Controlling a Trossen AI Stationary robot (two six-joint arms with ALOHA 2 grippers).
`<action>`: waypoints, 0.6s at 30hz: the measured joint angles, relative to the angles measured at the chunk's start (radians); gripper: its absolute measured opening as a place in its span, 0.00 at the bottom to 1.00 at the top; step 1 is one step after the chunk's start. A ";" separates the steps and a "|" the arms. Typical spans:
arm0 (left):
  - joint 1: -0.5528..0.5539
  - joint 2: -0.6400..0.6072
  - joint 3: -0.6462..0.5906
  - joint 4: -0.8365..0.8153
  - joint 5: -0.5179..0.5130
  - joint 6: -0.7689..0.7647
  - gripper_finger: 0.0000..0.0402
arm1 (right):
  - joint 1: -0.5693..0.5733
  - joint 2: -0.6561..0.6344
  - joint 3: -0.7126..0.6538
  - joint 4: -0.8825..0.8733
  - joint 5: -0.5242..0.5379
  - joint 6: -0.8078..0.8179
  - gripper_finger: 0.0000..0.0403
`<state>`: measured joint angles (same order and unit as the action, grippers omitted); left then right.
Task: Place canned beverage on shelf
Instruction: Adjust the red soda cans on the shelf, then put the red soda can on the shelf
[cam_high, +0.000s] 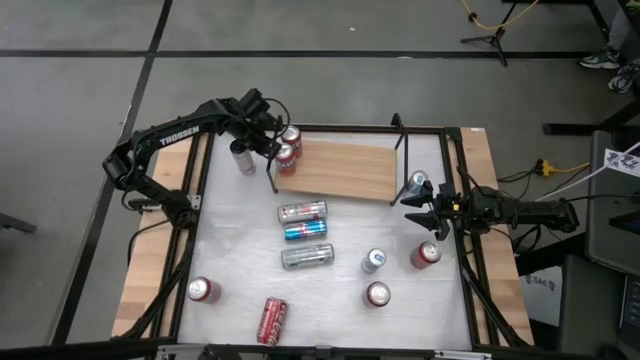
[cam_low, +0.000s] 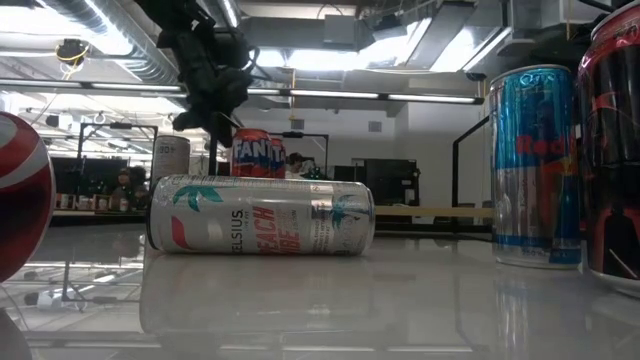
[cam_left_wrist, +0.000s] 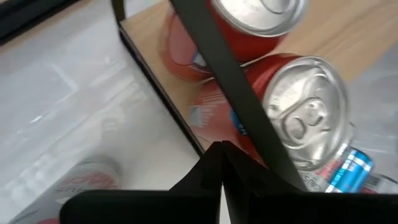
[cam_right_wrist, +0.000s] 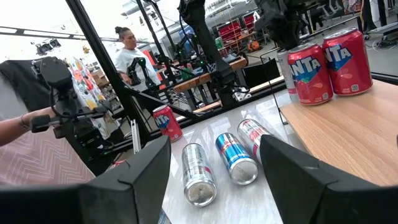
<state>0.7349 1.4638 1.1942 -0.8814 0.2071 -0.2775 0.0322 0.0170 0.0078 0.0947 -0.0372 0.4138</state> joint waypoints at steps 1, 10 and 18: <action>0.000 -0.003 0.000 -0.005 -0.012 0.000 0.00 | 0.000 0.000 0.000 0.000 0.000 0.000 0.59; 0.000 -0.124 0.000 -0.007 -0.060 0.025 0.00 | 0.000 0.000 0.000 0.000 0.000 0.000 0.59; -0.074 -0.325 0.000 -0.014 -0.037 -0.009 0.00 | 0.000 0.000 0.000 0.000 0.000 0.000 0.59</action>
<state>0.6607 1.1387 1.1942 -0.8955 0.1697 -0.2862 0.0322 0.0170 0.0078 0.0944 -0.0372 0.4137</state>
